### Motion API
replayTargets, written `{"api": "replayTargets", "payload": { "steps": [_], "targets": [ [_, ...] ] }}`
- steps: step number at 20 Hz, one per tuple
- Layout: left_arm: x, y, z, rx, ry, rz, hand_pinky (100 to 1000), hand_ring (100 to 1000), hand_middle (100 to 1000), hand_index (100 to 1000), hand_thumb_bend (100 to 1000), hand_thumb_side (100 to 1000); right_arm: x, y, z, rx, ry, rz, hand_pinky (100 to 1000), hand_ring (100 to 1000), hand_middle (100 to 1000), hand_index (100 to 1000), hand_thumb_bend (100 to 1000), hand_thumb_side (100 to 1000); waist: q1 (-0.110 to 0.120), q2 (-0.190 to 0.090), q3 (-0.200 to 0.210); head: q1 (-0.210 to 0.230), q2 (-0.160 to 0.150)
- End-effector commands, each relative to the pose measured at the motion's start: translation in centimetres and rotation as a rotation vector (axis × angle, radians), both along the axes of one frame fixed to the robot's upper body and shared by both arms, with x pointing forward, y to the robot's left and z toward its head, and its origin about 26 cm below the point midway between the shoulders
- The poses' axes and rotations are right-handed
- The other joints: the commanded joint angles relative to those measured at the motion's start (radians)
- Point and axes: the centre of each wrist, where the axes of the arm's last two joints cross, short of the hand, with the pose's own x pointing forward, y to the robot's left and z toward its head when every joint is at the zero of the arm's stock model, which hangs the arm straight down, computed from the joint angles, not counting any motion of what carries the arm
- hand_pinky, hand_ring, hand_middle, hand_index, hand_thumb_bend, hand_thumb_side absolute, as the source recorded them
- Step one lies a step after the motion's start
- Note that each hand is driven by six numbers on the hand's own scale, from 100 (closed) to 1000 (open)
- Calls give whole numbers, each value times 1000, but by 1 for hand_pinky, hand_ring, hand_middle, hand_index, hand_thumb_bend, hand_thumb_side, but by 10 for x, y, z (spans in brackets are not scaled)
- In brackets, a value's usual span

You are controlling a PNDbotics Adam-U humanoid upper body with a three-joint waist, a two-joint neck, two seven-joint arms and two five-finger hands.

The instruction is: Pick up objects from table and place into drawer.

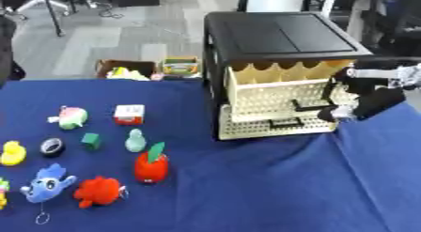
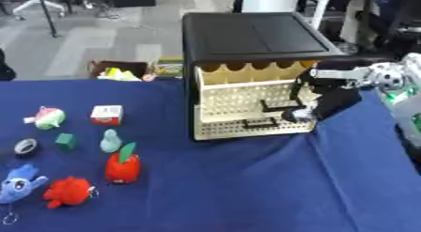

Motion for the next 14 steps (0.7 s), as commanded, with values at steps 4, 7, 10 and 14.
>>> {"api": "replayTargets", "payload": {
  "steps": [4, 7, 10, 14],
  "targets": [
    [-4, 3, 10, 9, -34, 7, 625, 853, 697, 810, 100, 747, -4, -4, 15, -12, -45, -8, 100, 150, 100, 816, 426, 657, 2, -22, 1, -14, 3],
    [-4, 3, 10, 9, -33, 7, 625, 853, 696, 810, 100, 745, -5, -3, 16, -10, -48, -10, 100, 150, 100, 818, 436, 660, 4, -24, 1, -24, 21],
    [-4, 3, 10, 8, -35, 9, 625, 852, 696, 810, 100, 743, -6, -4, 16, -14, -50, -10, 100, 151, 100, 816, 439, 659, 6, -25, 3, -28, 35],
    [-4, 3, 9, 9, -34, 10, 624, 853, 696, 809, 100, 744, -7, -4, 17, -14, -54, -10, 100, 150, 100, 814, 440, 659, 7, -26, 4, -29, 37]
  ]
}}
